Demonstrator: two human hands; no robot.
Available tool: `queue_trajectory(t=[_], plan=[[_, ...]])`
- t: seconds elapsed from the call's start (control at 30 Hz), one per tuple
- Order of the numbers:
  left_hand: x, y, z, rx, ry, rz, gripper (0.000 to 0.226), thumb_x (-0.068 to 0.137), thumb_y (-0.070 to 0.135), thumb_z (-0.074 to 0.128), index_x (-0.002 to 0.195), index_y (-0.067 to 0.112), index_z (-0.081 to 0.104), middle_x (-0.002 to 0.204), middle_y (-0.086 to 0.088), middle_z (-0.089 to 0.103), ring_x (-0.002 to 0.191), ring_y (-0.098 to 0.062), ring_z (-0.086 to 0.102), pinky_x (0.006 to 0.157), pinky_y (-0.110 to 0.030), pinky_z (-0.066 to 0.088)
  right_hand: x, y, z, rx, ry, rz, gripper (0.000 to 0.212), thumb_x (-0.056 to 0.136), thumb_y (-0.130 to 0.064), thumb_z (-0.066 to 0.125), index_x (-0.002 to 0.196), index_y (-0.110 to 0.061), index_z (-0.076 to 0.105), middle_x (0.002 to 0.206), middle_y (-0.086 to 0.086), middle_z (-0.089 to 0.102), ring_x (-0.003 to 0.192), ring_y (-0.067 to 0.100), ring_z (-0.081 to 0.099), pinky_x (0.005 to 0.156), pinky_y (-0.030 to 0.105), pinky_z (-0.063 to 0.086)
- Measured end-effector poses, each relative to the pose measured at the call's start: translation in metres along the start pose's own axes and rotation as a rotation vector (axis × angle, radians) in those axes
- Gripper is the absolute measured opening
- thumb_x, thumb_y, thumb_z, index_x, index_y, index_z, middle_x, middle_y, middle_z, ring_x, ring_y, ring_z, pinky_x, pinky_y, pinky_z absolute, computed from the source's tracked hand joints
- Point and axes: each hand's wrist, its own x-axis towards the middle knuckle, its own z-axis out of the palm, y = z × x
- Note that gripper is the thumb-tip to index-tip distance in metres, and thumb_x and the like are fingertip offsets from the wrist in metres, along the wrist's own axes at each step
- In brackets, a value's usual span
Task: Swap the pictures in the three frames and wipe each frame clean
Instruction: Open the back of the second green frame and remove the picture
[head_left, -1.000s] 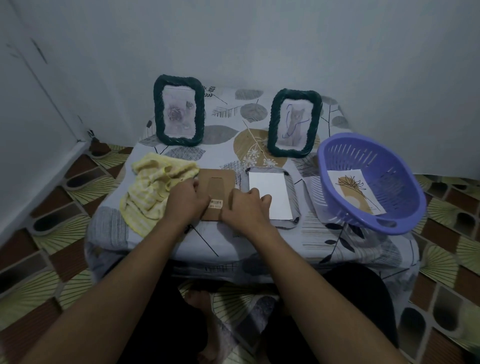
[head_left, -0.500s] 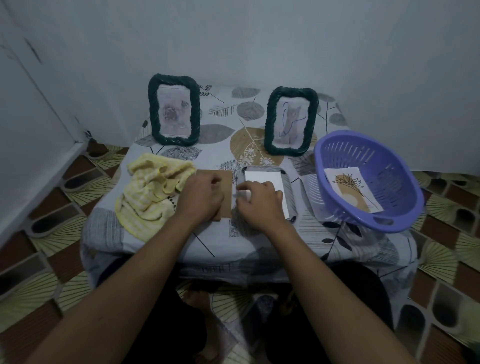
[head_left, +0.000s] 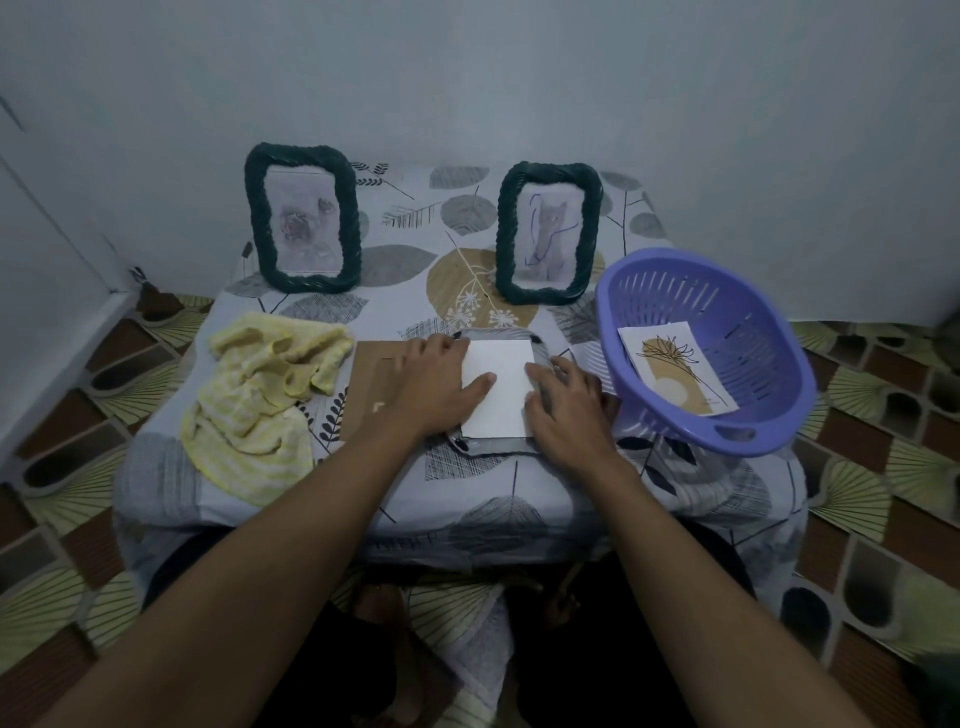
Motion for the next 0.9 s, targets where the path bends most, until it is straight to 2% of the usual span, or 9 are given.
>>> queue_trajectory(t=[0.17,0.43,0.5,0.6,0.67,0.73,0.8,0.9], plan=[[0.006,0.001,0.008,0.071,-0.019,-0.021,0.073,0.091,0.068,0.046,0.142,0.016,0.044,0.146,-0.011,0.041,0.133,-0.033,0.033,0.107,-0.049,0.027,0.0,-0.002,0.001,-0.026,0.013,0.001,0.048,0.101,-0.036,0.039,0.149,-0.03,0.041,0.16,0.002,0.027,0.145,0.025,0.022,0.114,0.053,0.015],[0.006,0.005,0.008,-0.012,0.069,-0.022,0.065,0.087,0.06,0.06,0.141,0.024,0.049,0.144,-0.008,0.042,0.133,-0.031,0.032,0.107,-0.046,0.028,0.0,-0.003,0.002,-0.053,0.008,0.008,0.049,0.099,-0.036,0.039,0.148,-0.028,0.04,0.159,0.003,0.027,0.143,0.025,0.024,0.113,0.052,0.018],[0.005,0.008,0.006,-0.139,0.109,0.017,0.06,0.088,0.049,0.065,0.139,0.023,0.05,0.136,-0.007,0.049,0.126,-0.028,0.04,0.103,-0.041,0.034,-0.001,-0.004,0.002,-0.052,0.002,0.011,0.049,0.099,-0.036,0.039,0.148,-0.029,0.04,0.159,0.002,0.027,0.143,0.024,0.024,0.112,0.052,0.018],[-0.003,0.016,-0.004,-0.479,0.097,0.052,0.049,0.092,0.025,0.065,0.139,0.021,0.05,0.115,-0.001,0.059,0.093,-0.013,0.057,0.079,-0.025,0.041,-0.002,-0.005,-0.001,-0.037,-0.013,0.015,0.05,0.099,-0.036,0.04,0.148,-0.029,0.04,0.159,0.003,0.027,0.144,0.025,0.023,0.113,0.053,0.018],[-0.008,0.019,-0.007,-0.573,0.094,0.024,0.05,0.093,0.017,0.06,0.141,0.025,0.046,0.108,0.002,0.061,0.077,-0.006,0.058,0.068,-0.023,0.041,-0.002,-0.006,-0.004,-0.021,-0.03,0.026,0.05,0.098,-0.035,0.042,0.148,-0.029,0.041,0.16,0.004,0.027,0.144,0.026,0.023,0.114,0.052,0.017],[-0.01,0.019,-0.008,-0.608,0.13,0.007,0.057,0.093,0.012,0.057,0.145,0.027,0.04,0.102,0.007,0.061,0.073,-0.009,0.059,0.067,-0.025,0.042,-0.003,-0.009,-0.008,0.013,-0.033,0.042,0.05,0.096,-0.03,0.046,0.146,-0.025,0.045,0.159,0.006,0.028,0.144,0.028,0.026,0.115,0.05,0.02],[-0.012,0.019,-0.011,-0.653,0.174,-0.001,0.061,0.094,0.008,0.054,0.148,0.029,0.034,0.095,0.012,0.057,0.071,-0.011,0.059,0.065,-0.027,0.046,-0.003,-0.015,-0.015,0.089,-0.01,0.029,0.047,0.092,-0.019,0.051,0.139,-0.016,0.052,0.155,0.01,0.036,0.14,0.03,0.035,0.112,0.044,0.03],[-0.016,0.021,-0.017,-0.677,0.241,0.012,0.057,0.094,0.007,0.052,0.143,0.032,0.038,0.1,0.004,0.06,0.079,-0.01,0.06,0.065,-0.026,0.048,-0.005,-0.029,-0.031,0.194,0.037,-0.043,0.039,0.09,-0.012,0.053,0.128,-0.012,0.061,0.137,0.009,0.056,0.124,0.026,0.052,0.1,0.036,0.043]])
